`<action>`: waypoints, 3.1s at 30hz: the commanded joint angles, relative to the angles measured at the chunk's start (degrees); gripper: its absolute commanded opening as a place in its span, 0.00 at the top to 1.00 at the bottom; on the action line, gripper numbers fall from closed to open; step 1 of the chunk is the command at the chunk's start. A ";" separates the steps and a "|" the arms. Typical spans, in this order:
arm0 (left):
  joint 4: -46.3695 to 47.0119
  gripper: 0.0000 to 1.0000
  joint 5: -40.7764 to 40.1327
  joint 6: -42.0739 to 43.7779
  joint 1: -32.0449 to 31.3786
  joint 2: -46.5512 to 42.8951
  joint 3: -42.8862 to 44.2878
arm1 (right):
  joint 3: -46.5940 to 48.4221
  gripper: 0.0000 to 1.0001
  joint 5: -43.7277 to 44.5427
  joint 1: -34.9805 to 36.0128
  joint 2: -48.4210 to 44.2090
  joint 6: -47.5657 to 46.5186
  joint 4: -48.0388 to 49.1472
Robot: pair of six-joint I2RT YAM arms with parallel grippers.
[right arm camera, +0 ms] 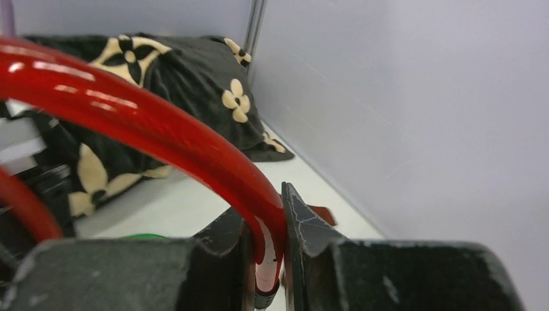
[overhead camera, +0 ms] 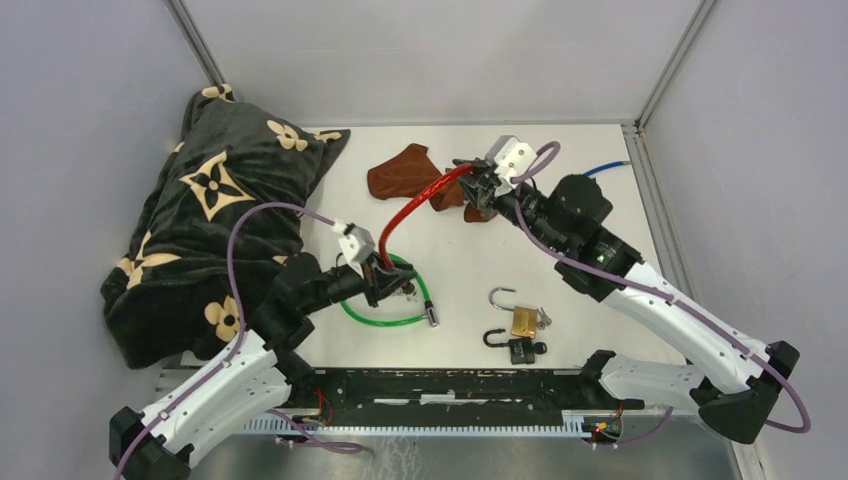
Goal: Lock with the key
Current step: Lock the lock.
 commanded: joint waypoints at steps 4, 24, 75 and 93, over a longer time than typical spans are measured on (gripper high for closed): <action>10.31 0.98 -25.47 -45.98 11.25 -7.11 0.30 | -13.35 1.00 7.38 9.37 -4.79 19.48 31.60; 13.93 0.98 -29.22 -86.66 31.89 -27.42 -13.22 | 2.02 1.00 0.96 20.66 14.97 14.35 45.87; 11.76 0.98 -29.58 -90.87 33.03 -29.74 -14.36 | 7.76 1.00 3.81 20.96 33.45 11.65 67.03; 13.58 0.98 -29.19 -90.90 33.70 -30.33 -14.13 | 8.19 1.00 3.87 20.90 36.04 13.15 67.82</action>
